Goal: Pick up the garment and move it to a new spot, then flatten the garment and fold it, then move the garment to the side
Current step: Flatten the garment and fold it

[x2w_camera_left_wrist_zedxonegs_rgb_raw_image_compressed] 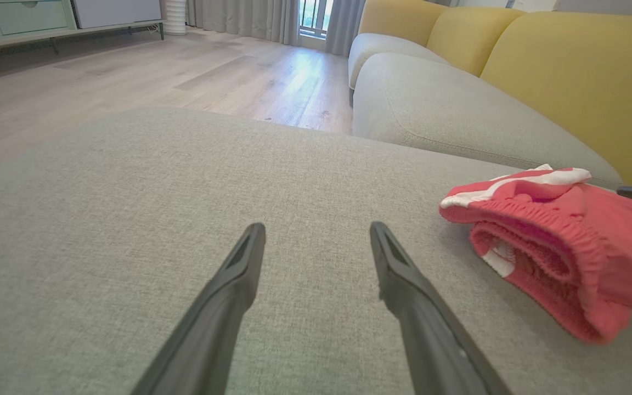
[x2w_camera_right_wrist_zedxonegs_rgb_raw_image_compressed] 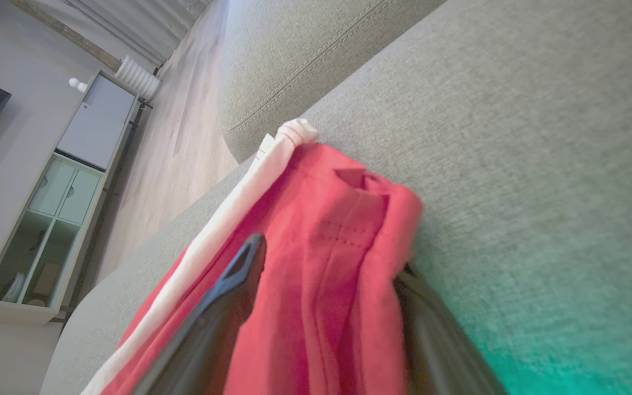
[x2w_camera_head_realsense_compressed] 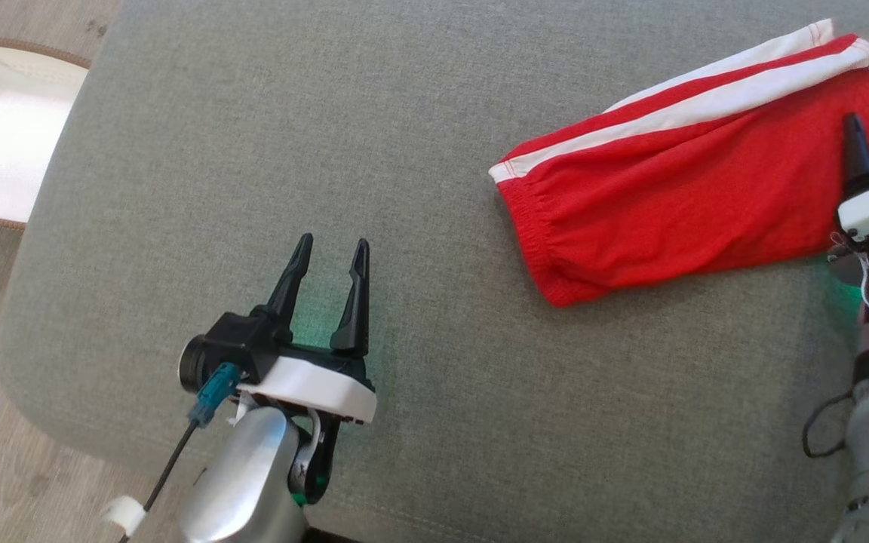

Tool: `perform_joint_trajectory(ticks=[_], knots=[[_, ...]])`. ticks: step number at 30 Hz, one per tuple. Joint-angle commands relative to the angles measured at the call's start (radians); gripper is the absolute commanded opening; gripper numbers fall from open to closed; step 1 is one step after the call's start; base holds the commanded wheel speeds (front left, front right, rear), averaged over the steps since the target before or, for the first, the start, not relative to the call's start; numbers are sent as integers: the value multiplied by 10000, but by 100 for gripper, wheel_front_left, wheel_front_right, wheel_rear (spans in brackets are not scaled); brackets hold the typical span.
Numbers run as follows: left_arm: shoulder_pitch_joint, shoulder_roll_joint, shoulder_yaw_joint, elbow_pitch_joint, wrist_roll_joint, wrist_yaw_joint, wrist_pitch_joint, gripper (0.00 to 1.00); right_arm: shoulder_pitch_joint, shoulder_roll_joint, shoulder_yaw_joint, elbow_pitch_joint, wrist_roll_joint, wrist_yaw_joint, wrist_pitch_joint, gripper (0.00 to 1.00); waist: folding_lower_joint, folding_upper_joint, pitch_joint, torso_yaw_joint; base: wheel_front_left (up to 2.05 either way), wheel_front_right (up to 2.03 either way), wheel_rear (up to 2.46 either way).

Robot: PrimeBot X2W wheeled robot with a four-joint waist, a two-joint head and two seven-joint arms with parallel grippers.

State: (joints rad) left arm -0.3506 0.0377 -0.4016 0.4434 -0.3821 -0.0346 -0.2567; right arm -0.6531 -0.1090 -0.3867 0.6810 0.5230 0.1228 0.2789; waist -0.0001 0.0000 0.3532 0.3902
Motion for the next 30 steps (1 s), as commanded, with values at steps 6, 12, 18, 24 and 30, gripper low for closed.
perform_joint_trajectory(ticks=[6,12,18,24,30], knots=[[-322,127,173,-434,-135,121,-51,100,-497,555,167,730,-542,79,278,100,1,0,175,-48,0,0,0],[-421,126,71,-435,-147,147,-51,100,-931,505,32,1182,-964,79,246,0,1,0,211,-59,0,0,0],[-364,126,109,-367,-121,190,-51,100,-927,510,-37,1464,-981,79,-55,0,1,0,-61,-161,0,0,0],[-179,126,341,-297,9,156,-51,100,-619,524,14,1352,-636,79,-617,0,1,0,-550,-527,0,0,0],[137,177,655,-239,136,97,-51,100,261,568,429,851,-82,79,-1066,0,1,0,-1231,-1286,0,0,0]])
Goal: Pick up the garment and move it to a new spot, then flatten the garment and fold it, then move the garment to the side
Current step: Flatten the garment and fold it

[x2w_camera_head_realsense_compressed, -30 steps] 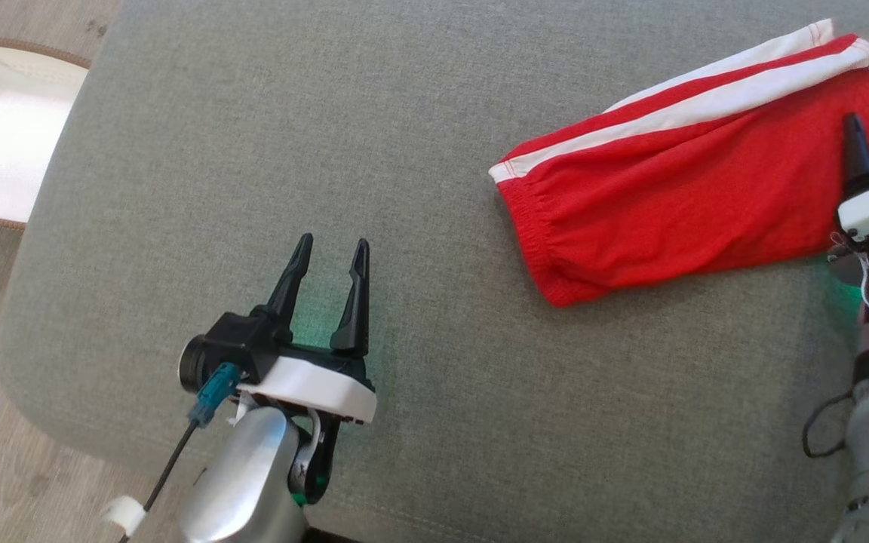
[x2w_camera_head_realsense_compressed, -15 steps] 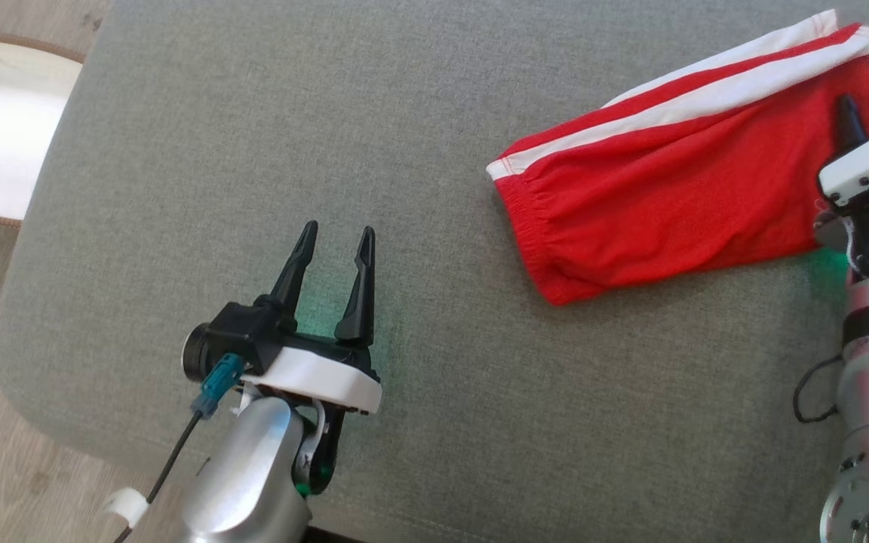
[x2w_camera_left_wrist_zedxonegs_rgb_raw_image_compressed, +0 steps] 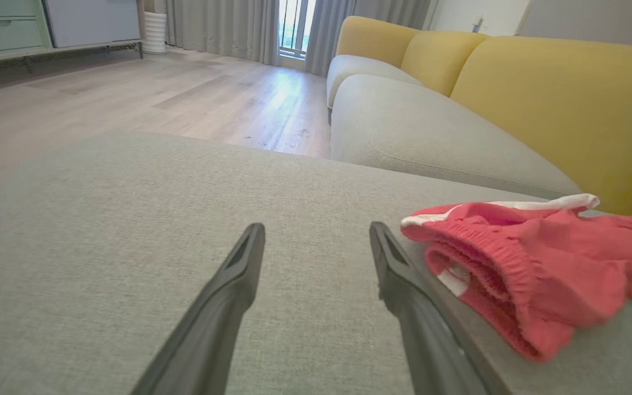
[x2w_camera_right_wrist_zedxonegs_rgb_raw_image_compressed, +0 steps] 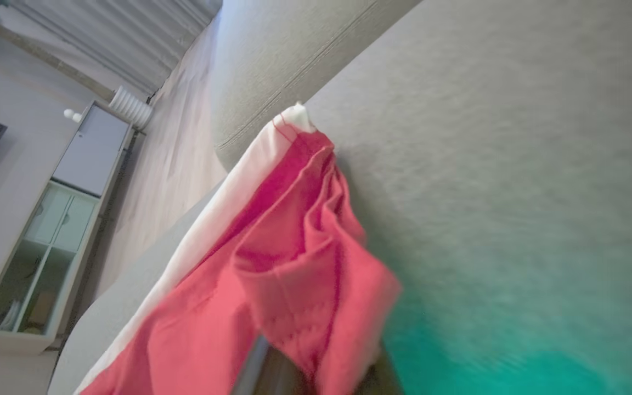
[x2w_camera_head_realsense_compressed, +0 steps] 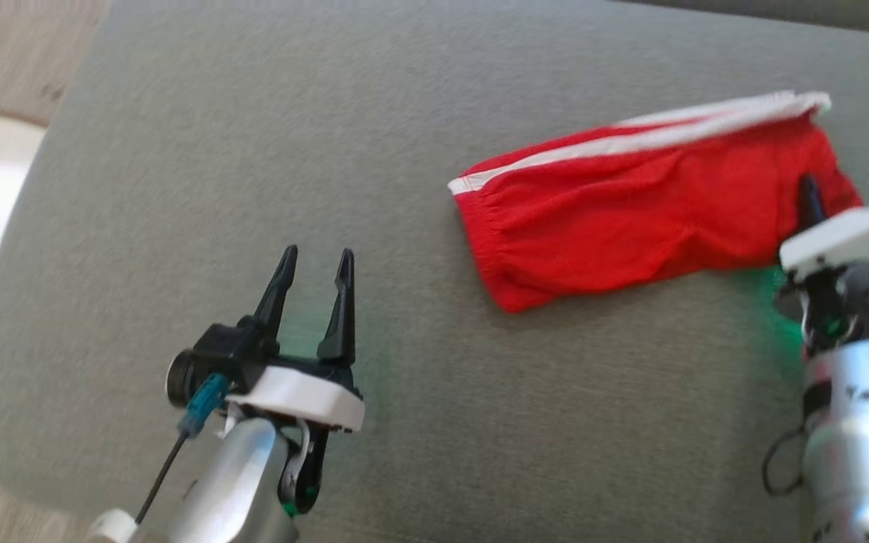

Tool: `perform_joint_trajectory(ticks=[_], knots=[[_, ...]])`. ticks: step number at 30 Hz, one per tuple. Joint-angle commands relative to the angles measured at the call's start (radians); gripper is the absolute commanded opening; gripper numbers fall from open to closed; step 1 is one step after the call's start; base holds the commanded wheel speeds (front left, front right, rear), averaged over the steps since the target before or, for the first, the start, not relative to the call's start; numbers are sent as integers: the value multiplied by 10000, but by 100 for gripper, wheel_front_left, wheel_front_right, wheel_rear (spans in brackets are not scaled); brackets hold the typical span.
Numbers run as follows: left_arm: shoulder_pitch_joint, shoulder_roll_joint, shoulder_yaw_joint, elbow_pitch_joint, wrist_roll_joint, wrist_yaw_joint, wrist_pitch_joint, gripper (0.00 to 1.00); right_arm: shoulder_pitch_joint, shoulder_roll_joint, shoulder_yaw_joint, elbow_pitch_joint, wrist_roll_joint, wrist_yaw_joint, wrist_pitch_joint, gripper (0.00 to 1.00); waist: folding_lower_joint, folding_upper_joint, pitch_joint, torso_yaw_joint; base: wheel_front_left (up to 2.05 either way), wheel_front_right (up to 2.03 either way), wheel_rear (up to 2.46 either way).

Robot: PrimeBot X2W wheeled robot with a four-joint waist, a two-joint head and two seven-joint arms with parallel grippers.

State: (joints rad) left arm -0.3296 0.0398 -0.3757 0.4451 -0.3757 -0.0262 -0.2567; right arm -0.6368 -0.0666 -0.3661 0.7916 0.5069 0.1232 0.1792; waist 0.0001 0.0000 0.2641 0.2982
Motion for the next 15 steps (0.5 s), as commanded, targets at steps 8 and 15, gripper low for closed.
perform_joint_trajectory(ticks=[8,15], knots=[[357,225,729,-245,191,-24,-51,100,1511,160,868,-1016,1046,75,-557,0,-1,0,-1053,-1375,0,0,0],[699,212,845,-208,270,-89,-51,100,2800,162,1072,-1719,1668,75,-1102,0,-1,0,-1466,-1901,0,0,0]])
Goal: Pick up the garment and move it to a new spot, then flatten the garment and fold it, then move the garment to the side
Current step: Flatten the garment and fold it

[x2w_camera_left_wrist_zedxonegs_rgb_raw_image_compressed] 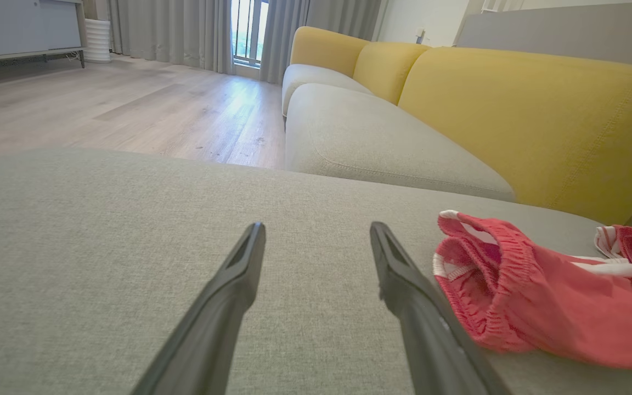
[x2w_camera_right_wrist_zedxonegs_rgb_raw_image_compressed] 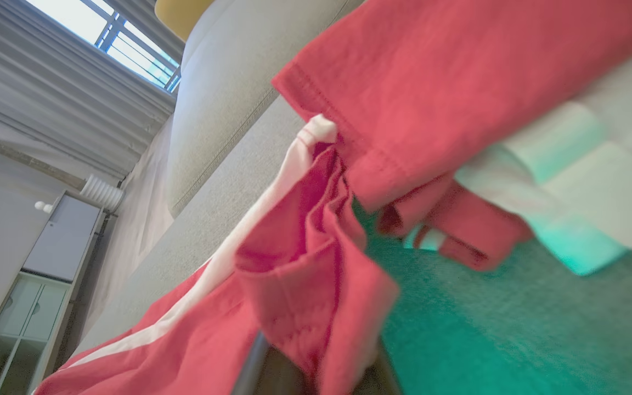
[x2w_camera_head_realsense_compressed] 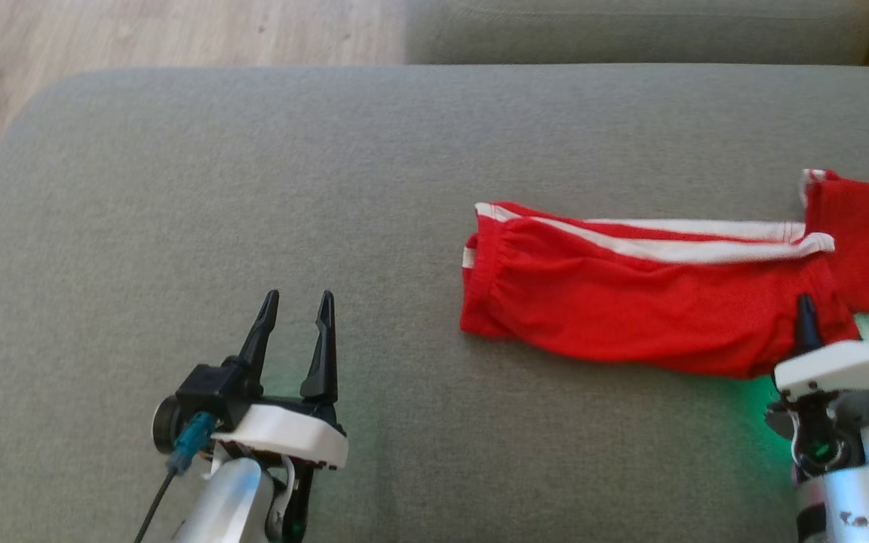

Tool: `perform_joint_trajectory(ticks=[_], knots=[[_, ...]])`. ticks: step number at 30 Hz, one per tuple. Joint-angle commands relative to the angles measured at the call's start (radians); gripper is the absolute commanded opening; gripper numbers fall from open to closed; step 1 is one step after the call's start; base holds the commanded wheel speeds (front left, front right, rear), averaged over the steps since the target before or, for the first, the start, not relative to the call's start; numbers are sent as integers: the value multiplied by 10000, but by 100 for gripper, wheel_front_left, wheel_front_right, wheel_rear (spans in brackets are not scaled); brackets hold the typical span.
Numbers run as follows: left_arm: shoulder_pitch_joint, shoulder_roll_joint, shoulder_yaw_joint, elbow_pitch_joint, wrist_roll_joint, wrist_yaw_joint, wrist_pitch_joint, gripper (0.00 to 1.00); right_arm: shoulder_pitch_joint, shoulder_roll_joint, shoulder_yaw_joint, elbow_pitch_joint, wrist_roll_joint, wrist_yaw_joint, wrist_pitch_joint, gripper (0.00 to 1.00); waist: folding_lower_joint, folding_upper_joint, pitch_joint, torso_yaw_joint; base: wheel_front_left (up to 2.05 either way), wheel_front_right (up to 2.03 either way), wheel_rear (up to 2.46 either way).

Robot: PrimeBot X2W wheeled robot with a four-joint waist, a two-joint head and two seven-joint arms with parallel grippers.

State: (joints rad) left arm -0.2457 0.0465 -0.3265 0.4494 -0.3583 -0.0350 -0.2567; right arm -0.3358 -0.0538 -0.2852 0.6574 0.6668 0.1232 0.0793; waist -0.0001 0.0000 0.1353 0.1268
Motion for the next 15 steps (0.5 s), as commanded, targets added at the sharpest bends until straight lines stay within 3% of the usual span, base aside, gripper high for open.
perform_joint_trajectory(ticks=[1,9,15], knots=[[-109,143,370,-253,99,-6,-51,100,-94,34,281,-439,86,75,-173,0,1,0,-195,-219,0,0,0],[21,132,412,-207,190,-91,-51,100,67,35,824,-690,83,75,-823,0,1,0,-240,-187,0,0,0],[32,124,408,-118,209,-117,-51,100,-102,35,1560,-814,832,75,-1176,0,1,0,-318,29,0,0,0]])
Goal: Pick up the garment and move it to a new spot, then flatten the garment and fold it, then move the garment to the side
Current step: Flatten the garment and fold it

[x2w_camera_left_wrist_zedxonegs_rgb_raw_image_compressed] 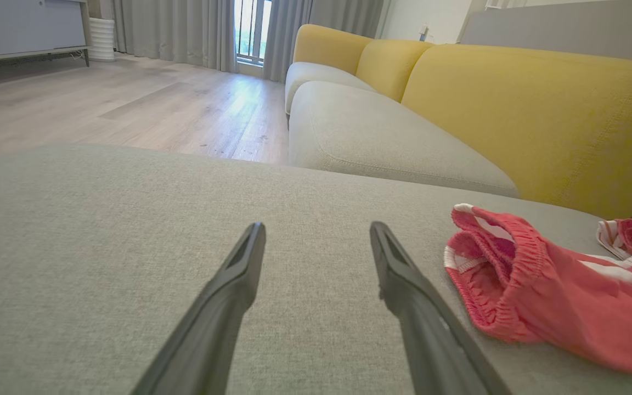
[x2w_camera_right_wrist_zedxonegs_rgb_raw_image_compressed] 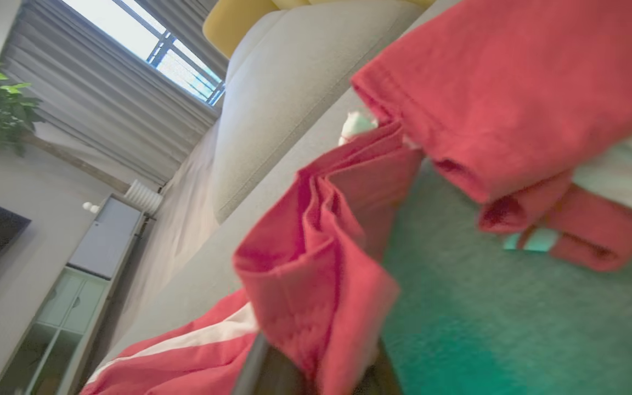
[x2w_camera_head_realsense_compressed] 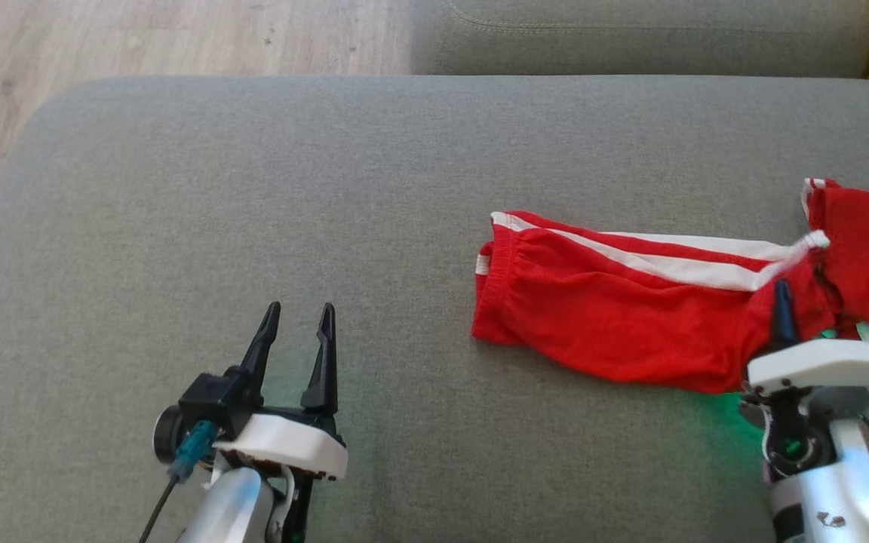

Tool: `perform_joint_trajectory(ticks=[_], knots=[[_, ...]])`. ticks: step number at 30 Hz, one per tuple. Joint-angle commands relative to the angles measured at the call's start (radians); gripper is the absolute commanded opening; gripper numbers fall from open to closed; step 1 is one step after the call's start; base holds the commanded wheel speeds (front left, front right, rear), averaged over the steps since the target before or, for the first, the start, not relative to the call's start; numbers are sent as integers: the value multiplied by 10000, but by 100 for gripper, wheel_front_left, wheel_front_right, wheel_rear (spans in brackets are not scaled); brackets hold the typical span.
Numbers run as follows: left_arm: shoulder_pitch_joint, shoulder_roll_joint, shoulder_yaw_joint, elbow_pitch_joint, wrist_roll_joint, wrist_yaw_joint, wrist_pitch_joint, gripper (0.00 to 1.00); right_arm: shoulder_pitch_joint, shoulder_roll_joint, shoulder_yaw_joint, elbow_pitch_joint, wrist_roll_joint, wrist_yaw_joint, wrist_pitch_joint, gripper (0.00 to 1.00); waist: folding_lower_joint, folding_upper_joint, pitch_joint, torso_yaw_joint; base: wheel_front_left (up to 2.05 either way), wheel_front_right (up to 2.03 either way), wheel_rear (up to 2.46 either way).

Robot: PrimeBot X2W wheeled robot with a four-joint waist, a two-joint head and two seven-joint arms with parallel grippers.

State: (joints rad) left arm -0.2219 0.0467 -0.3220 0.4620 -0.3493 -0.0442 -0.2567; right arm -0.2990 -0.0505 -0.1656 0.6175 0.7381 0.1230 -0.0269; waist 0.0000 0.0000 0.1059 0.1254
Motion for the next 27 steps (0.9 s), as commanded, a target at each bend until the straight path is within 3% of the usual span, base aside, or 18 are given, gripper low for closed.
perform_joint_trajectory(ticks=[1,14,27], knots=[[-203,122,372,-230,118,-24,-51,100,-492,2,589,-538,284,77,-158,0,0,0,-41,80,0,0,0],[-32,136,280,13,53,-58,-51,100,-450,3,3543,-2028,1686,77,-387,0,0,0,-410,719,0,0,0],[156,208,106,98,-51,-51,-27,100,-1102,3,4595,-1377,2036,77,-1134,0,0,0,-424,1468,0,0,0]])
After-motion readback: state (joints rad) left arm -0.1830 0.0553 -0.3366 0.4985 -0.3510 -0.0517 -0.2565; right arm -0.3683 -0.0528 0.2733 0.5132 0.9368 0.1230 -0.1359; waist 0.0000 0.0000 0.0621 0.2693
